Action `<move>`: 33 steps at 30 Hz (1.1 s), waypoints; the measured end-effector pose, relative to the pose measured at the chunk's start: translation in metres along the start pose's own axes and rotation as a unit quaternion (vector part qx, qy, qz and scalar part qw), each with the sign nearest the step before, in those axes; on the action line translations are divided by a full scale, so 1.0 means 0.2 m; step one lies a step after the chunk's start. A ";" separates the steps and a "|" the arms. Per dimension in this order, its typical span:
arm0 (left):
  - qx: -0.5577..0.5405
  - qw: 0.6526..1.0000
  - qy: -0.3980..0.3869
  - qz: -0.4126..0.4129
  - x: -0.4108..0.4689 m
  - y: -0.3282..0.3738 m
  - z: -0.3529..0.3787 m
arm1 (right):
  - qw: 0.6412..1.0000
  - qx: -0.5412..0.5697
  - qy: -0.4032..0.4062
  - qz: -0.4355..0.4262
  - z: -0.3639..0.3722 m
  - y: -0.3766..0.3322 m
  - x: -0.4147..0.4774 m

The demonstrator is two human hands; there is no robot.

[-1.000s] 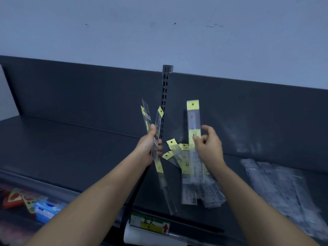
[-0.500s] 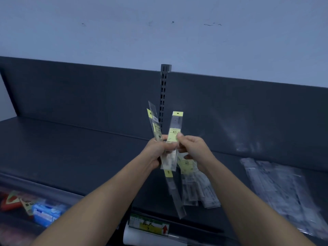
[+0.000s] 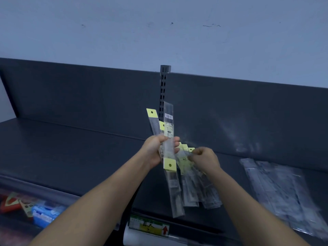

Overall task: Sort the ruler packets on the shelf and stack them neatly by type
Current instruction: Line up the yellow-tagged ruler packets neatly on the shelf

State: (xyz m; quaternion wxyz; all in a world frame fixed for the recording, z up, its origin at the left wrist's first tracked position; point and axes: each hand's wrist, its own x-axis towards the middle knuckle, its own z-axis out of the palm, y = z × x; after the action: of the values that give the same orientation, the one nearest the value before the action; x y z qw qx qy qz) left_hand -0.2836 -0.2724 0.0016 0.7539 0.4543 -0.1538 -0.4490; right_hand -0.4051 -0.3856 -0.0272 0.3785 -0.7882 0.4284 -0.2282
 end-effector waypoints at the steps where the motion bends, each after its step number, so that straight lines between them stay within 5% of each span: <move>1: 0.009 1.000 -0.005 0.001 0.00 0.00 0.01 | 0.999 0.045 0.006 -0.029 0.01 -0.02 0.00; 7: 0.062 0.998 0.012 0.007 -0.01 -0.02 0.01 | 0.967 0.130 0.026 -0.218 -0.01 -0.14 -0.03; 13: 0.109 0.994 0.012 0.015 -0.02 0.01 -0.01 | 0.929 -0.114 0.103 -0.336 0.02 -0.13 -0.01; 18: 0.049 0.999 -0.004 0.004 -0.04 0.02 0.00 | 0.880 -0.090 0.255 -0.390 -0.02 -0.15 0.00; 22: 0.049 0.998 0.027 0.023 -0.03 0.03 0.00 | 0.885 -0.053 0.290 -0.362 -0.07 -0.22 -0.07; 28: 0.083 0.993 0.054 0.062 -0.05 0.03 0.02 | 0.974 0.130 0.082 -0.169 -0.08 -0.21 -0.06; 30: 0.069 0.994 0.058 0.068 -0.04 0.02 0.02 | 0.987 0.124 0.041 -0.098 -0.07 -0.16 -0.04; 33: 0.057 0.995 0.053 0.065 -0.03 0.01 0.02 | 0.997 -0.042 0.006 -0.061 -0.03 -0.06 -0.03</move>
State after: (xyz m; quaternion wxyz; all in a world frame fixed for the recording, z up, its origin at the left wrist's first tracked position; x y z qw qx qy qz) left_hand -0.2875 -0.2695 0.0057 0.7617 0.5085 -0.1684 -0.3645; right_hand -0.4054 -0.3792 -0.0141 0.3278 -0.8266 0.3911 -0.2374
